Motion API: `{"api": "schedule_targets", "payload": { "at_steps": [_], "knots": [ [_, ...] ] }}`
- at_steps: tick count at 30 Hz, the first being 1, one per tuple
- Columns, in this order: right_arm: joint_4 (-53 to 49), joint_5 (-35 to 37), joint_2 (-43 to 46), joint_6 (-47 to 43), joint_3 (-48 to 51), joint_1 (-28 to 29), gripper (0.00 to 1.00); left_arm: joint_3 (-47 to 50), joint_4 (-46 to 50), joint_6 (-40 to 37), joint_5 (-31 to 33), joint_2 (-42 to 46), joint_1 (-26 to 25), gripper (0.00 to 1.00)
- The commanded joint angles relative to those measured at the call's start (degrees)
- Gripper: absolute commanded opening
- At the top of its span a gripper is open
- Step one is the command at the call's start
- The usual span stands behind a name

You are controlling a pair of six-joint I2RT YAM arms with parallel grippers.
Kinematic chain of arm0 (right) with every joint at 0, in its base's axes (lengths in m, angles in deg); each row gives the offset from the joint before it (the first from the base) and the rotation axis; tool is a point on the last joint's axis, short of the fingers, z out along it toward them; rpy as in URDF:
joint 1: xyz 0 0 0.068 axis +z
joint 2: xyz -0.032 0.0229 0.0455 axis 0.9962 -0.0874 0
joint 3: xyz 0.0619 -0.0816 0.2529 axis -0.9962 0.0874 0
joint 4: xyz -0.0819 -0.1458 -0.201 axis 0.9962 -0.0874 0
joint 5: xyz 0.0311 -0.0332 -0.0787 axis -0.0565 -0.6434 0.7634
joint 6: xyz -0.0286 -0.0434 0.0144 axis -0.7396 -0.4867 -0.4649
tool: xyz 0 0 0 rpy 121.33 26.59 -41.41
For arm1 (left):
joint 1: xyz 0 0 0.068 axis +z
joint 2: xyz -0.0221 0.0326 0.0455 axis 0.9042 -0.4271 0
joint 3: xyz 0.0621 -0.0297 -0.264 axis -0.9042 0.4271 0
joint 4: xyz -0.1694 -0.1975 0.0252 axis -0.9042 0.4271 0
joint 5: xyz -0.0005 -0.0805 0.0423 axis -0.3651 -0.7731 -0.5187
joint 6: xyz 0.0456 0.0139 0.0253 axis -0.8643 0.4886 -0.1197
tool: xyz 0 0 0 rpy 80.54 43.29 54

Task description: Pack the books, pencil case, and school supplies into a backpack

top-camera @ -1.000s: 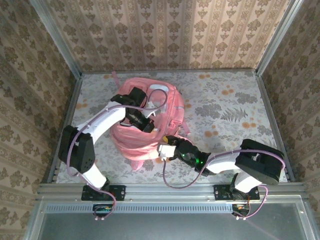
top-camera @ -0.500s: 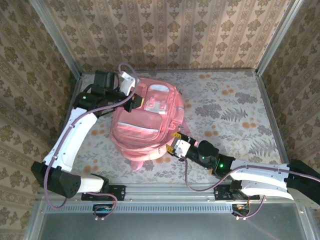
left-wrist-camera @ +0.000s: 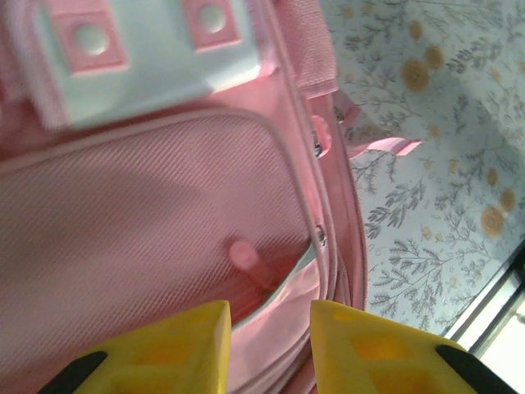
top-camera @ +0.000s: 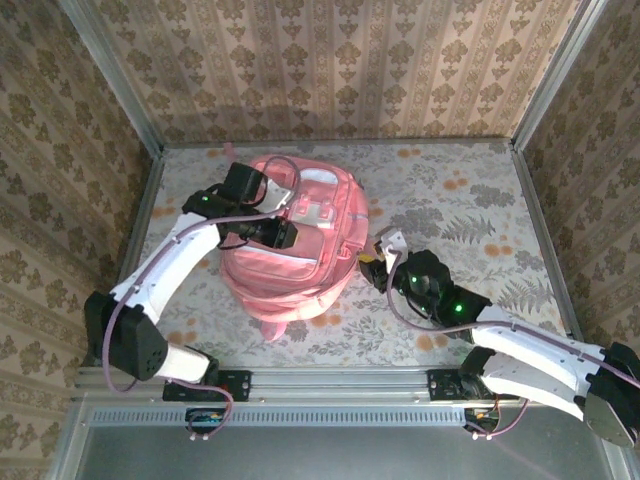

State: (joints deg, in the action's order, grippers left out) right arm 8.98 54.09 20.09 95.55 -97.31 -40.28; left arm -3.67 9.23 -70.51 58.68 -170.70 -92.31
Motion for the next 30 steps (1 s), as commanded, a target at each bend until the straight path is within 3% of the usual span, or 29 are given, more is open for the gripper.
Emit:
{"api": "schedule_targets", "payload": {
  "at_steps": [1,3,6,9,13,19,30],
  "knots": [
    [-11.1,-2.5,-2.3,10.3,-6.9,-2.3,0.37,-4.8,5.9,8.9,4.6,0.2,1.0,0.35],
    [-15.1,-2.0,-4.5,11.9,-9.9,-2.5,0.39,-1.7,3.6,17.4,4.5,2.5,0.7,0.41],
    [-16.5,2.2,-5.2,15.8,-10.5,-2.4,0.38,2.4,0.4,37.1,9.6,6.7,0.6,0.5],
    [-17.4,7.1,-4.5,18.6,-10.0,-2.4,0.34,-1.0,9.9,54.3,17.6,5.7,-0.8,0.53],
    [-18.7,11.6,-4.6,20.9,-10.0,-2.0,0.25,-8.0,23.0,65.1,22.4,-0.7,-2.9,0.61],
    [-18.9,19.4,-3.7,21.7,-8.8,-0.8,0.21,-7.2,23.1,71.7,20.1,-6.1,-3.3,0.64],
    [-14.5,22.8,-5.6,18.9,-7.2,2.5,0.2,-13.3,21.1,74.7,19.0,-18.0,-5.8,0.65]
  ]
}}
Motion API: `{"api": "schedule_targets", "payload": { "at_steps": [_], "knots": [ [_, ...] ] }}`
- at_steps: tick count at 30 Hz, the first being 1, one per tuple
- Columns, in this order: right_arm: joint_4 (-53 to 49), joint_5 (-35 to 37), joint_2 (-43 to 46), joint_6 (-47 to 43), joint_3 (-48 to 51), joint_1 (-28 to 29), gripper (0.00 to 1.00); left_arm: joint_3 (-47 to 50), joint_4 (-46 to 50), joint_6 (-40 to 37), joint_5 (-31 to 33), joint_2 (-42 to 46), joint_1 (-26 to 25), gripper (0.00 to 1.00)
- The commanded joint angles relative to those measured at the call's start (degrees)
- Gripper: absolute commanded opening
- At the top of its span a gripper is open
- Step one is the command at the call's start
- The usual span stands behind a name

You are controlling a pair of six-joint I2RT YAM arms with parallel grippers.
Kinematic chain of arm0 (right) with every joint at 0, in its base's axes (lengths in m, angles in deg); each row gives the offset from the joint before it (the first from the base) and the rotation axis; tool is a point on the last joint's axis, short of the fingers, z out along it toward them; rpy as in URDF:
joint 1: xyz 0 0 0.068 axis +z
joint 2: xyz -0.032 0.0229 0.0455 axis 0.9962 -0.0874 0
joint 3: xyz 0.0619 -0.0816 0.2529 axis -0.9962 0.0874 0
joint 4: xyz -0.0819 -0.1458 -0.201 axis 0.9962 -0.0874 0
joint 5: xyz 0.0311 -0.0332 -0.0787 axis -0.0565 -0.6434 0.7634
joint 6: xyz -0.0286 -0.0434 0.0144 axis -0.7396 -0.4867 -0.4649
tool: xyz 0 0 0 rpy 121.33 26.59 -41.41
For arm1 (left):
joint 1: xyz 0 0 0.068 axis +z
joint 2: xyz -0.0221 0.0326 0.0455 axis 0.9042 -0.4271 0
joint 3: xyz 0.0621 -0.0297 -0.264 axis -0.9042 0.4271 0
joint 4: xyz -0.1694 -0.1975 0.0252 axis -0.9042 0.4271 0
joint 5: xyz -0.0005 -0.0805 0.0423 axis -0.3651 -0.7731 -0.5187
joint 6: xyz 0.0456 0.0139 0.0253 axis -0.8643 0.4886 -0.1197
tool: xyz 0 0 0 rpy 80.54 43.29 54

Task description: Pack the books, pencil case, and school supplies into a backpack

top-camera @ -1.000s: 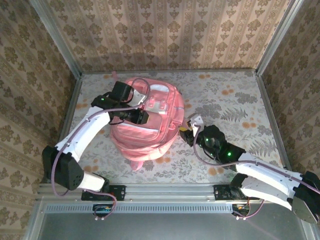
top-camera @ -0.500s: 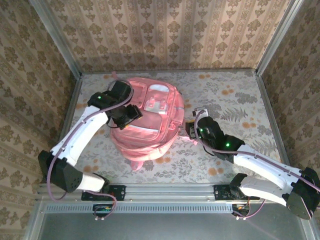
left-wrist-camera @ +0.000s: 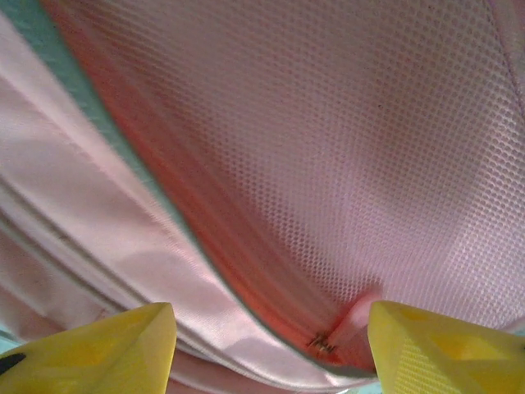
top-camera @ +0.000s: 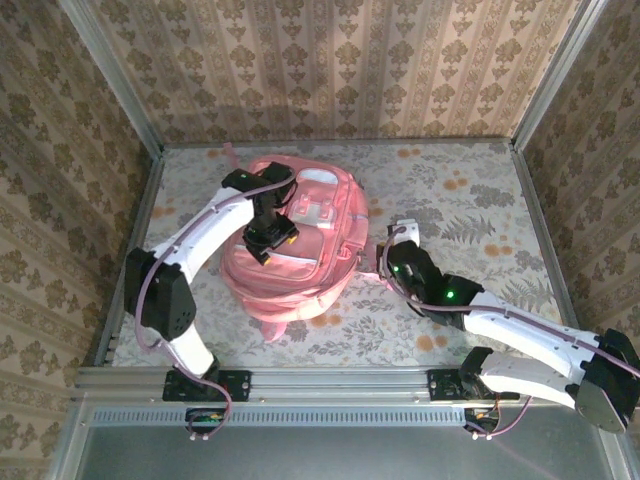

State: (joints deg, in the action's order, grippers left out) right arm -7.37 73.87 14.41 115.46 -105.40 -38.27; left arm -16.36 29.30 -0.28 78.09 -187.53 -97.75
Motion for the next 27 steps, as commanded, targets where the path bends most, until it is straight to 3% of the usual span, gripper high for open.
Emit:
{"api": "schedule_targets", "payload": {
  "at_steps": [1,4,6,11,15,19,25,27],
  "knots": [
    [1.8,3.7,0.3,-1.4,1.0,0.6,0.2,0.3,0.4,4.8,-0.5,-1.4,-0.5,0.65],
    [1.9,5.1,1.2,-2.9,1.3,0.6,0.2,3.5,-2.0,6.2,-0.7,-1.3,-1.0,0.63],
    [2.2,5.8,1.6,-3.6,1.6,0.7,0.2,5.6,-3.4,7.1,-0.8,-0.8,-1.1,0.56],
    [2.8,7.0,1.5,-3.7,2.2,0.7,0.19,9.8,-7.7,7.8,-0.2,2.4,-1.4,0.0],
    [3.8,8.5,1.8,-4.0,2.8,0.7,0.17,13.9,-11.0,8.0,0.1,5.3,-1.6,0.0],
    [4.1,7.6,1.9,-4.9,2.7,0.8,0.15,14.1,-11.5,7.8,4.7,9.9,-1.8,0.0],
    [9.9,-2.6,4.3,-11.9,4.9,2.4,0.16,6.5,-9.8,3.3,10.6,16.2,-0.5,0.0],
    [12.5,-7.3,4.9,-13.5,6.0,2.5,0.16,5.5,-11.9,1.7,9.9,18.4,0.7,0.0]
  ]
}}
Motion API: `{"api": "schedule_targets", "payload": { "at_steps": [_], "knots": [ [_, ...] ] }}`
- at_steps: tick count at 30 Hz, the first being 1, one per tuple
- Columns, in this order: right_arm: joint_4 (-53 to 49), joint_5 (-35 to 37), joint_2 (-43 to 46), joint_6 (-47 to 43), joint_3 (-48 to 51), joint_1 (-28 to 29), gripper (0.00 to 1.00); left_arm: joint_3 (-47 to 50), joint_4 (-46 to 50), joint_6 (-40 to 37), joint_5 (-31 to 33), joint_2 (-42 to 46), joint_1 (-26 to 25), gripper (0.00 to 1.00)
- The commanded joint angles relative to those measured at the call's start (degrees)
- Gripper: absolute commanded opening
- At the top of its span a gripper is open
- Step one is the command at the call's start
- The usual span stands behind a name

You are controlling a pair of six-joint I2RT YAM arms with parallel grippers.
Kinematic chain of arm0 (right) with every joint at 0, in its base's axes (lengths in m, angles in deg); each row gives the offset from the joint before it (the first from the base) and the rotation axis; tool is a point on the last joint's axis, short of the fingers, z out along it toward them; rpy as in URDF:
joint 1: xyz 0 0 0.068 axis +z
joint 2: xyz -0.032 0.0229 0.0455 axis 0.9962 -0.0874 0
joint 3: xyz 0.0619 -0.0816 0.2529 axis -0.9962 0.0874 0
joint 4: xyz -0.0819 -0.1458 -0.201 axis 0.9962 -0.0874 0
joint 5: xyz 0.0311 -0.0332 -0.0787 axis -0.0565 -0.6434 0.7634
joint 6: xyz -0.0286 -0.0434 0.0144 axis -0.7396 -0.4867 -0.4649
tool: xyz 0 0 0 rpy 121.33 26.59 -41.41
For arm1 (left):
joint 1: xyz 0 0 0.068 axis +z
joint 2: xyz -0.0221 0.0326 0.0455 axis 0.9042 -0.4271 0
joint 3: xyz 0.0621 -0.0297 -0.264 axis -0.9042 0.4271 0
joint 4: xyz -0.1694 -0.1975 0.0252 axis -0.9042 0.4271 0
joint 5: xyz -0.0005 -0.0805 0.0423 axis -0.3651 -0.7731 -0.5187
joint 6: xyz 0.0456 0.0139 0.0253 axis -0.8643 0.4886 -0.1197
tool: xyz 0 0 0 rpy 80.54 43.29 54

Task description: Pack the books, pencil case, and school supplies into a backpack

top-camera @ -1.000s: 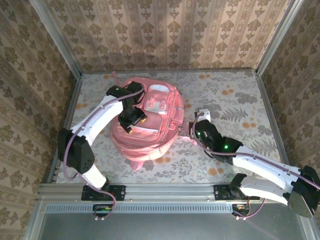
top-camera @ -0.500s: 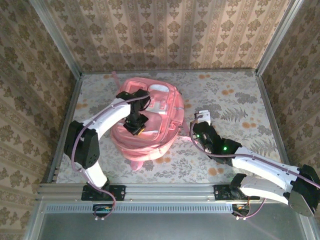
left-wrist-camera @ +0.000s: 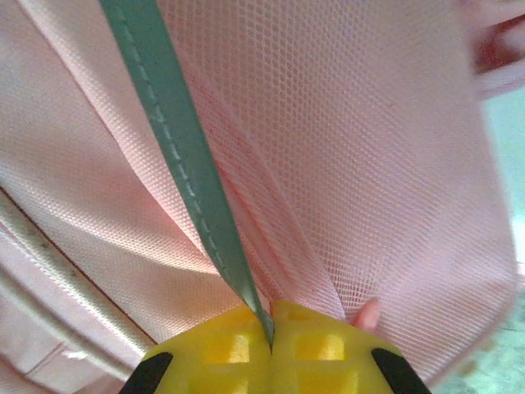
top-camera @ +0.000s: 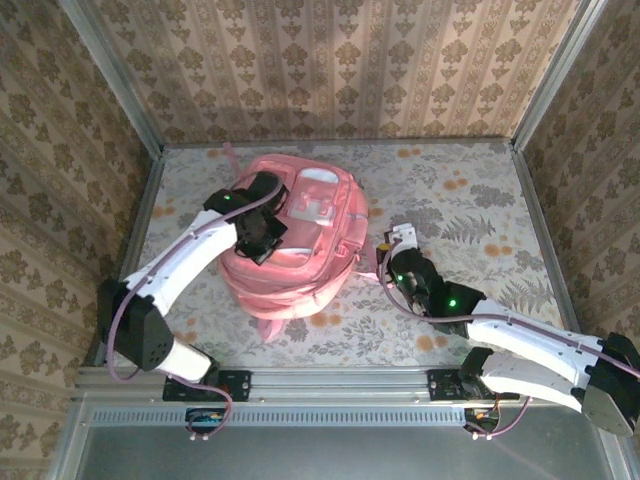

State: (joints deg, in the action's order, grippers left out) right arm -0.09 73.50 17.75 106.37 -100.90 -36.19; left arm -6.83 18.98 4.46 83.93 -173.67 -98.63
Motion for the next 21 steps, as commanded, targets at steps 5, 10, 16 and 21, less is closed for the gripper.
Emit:
{"api": "schedule_targets", "payload": {
  "at_steps": [5,10,16,21],
  "knots": [
    [10.8,-18.1,0.1,-9.2,2.3,0.9,0.03,2.1,-17.3,-7.7,-2.4,11.6,4.9,0.0],
    [12.5,-23.2,-4.2,-11.6,0.6,2.4,0.0,6.3,-23.5,-9.0,-10.9,13.3,9.2,0.0],
    [19.4,-32.7,-12.6,-15.4,-0.2,6.7,0.34,5.6,-27.5,-7.7,-13.5,13.5,11.5,0.0],
    [25.0,-37.8,-19.1,-17.4,-1.6,9.4,0.41,2.7,-28.0,-8.2,-13.6,13.2,12.1,0.0]
  ]
}}
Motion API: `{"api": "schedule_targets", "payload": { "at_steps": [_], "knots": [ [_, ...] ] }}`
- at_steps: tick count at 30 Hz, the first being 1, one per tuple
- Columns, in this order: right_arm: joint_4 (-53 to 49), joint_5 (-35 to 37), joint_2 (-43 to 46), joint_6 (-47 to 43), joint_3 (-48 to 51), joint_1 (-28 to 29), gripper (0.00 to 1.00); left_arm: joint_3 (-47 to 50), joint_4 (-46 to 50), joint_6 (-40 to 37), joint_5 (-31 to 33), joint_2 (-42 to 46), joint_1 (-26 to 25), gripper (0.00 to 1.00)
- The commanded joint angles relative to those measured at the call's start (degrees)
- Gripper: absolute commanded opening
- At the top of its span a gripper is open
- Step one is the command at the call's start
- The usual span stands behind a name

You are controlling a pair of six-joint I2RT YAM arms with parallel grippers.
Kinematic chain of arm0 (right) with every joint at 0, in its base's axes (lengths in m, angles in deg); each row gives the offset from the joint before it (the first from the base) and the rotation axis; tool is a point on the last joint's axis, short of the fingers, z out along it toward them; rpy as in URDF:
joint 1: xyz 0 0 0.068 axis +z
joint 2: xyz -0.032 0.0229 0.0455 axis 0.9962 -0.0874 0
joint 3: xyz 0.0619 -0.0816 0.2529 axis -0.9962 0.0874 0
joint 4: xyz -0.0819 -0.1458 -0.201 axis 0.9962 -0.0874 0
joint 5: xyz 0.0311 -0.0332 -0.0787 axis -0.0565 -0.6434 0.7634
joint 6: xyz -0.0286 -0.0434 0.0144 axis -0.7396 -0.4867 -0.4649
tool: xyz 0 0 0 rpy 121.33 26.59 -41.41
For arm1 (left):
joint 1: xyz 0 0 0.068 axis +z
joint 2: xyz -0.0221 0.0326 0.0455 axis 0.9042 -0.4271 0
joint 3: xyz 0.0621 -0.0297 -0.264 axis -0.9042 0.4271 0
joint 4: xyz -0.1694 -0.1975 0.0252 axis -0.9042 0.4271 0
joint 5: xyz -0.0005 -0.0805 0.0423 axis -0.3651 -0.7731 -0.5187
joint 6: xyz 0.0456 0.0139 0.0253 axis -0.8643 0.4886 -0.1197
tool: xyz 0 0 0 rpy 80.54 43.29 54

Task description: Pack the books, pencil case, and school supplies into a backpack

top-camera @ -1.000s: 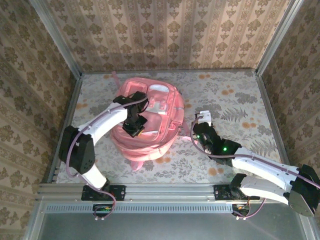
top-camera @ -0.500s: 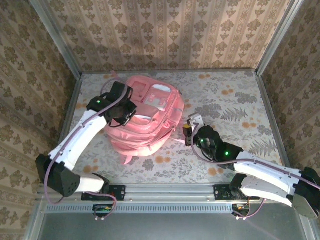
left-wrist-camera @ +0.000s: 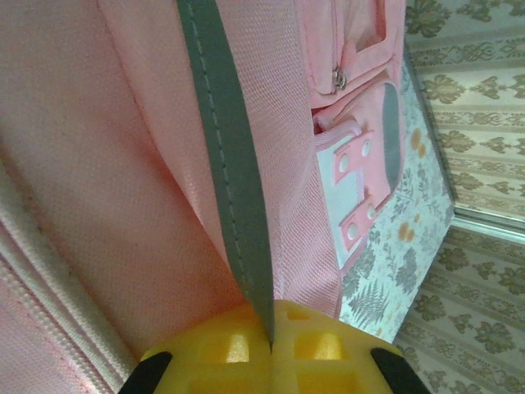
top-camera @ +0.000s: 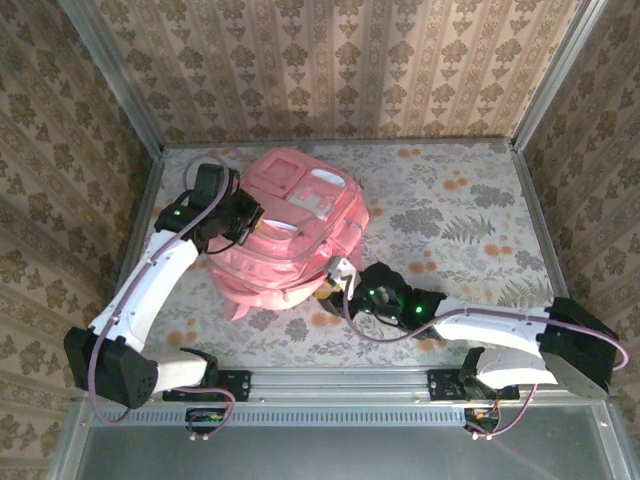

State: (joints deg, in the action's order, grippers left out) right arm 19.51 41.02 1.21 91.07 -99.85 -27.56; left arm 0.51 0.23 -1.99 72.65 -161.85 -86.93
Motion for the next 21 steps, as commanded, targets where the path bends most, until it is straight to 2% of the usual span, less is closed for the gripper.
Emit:
{"api": "schedule_targets", "payload": {
  "at_steps": [1,9,15,21],
  "knots": [
    [5.5,-5.5,-4.0,-1.8,-3.7,0.9,0.41,-4.9,-9.2,-1.4,-2.7,1.2,0.5,0.0],
    [14.4,-4.8,-10.9,-1.6,-3.8,1.5,0.5,-3.2,-13.4,2.6,-2.6,1.4,0.1,0.0],
    [16.6,-1.1,-14.4,-1.9,-4.2,1.4,0.51,-5.1,-15.1,4.9,-0.5,0.2,-2.3,0.0],
    [19.1,-2.9,-16.3,-1.1,-4.4,1.4,0.5,-7.1,-15.0,5.3,1.9,-1.2,-5.6,0.0]
  ]
}}
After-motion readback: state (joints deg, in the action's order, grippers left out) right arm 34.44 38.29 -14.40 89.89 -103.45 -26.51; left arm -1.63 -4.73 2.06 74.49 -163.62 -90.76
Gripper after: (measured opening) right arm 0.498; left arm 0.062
